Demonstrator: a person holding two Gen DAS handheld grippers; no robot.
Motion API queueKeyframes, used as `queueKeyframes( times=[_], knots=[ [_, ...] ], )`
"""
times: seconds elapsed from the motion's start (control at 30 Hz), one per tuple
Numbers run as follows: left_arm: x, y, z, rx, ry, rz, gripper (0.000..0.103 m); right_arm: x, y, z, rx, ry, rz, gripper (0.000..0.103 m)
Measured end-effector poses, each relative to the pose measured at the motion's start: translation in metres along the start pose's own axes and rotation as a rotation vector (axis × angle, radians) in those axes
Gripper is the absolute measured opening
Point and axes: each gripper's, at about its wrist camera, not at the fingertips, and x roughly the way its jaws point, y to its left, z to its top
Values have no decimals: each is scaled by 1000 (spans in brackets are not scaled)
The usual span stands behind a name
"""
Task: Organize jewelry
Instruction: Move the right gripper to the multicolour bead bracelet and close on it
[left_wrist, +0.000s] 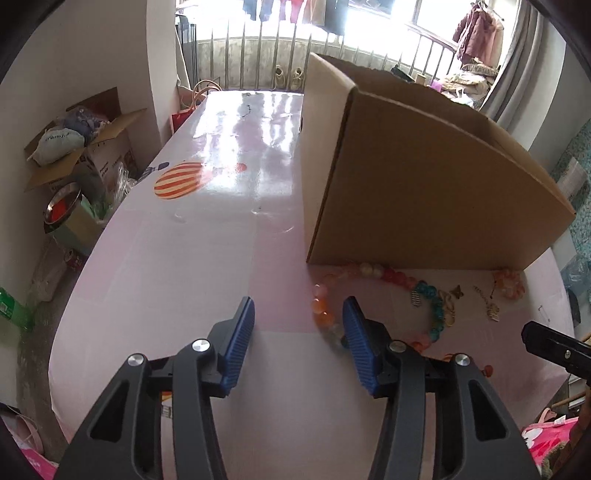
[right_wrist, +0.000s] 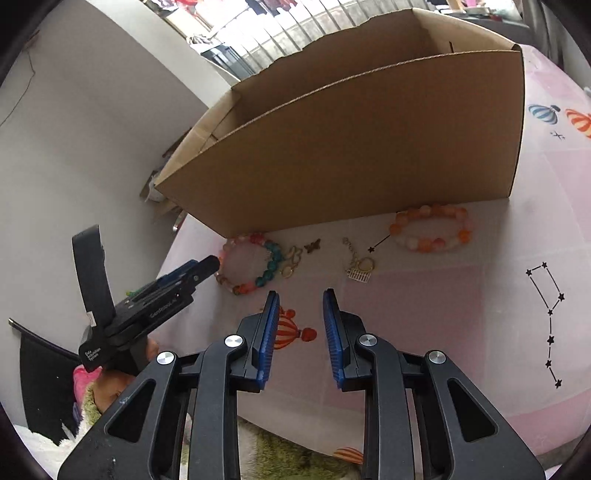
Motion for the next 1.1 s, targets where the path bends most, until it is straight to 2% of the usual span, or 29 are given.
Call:
queueKeyframes(
  times=[0.1,0.13,0.2,0.27,0.3,0.33,0.43,0.53,0.63,0.87,1.1],
  knots=[
    [8,-13,3,78,-12,47,45,6,-2,-6,5,17,-4,25],
    [10,-18,4,106,-18,67,40,8,-2,-6,10,19,-6,25],
    [12,-23,6,128,-27,59,27,11,-3,-5,15,20,-10,25],
    [13,-32,5,168,-35,67,10,13,-4,-4,17,19,-14,25],
    [13,-37,3,193,-41,81,9,9,-5,-5,18,18,-14,24],
    [12,-41,2,205,-47,81,9,9,-7,-6,20,17,-14,23],
    [-3,-41,-4,165,-56,-29,8,5,-7,-9,17,7,-9,21],
    [-25,-42,-11,129,-69,-107,9,-1,-7,-11,2,-12,-3,20],
    [-38,-42,-21,106,-67,-152,9,-2,-6,-13,-15,-23,11,19],
    [-30,-36,-40,60,-3,-143,9,21,11,-11,-60,38,43,22],
    [-26,-28,-40,49,-3,-138,9,34,19,2,-98,41,21,22]
  ],
)
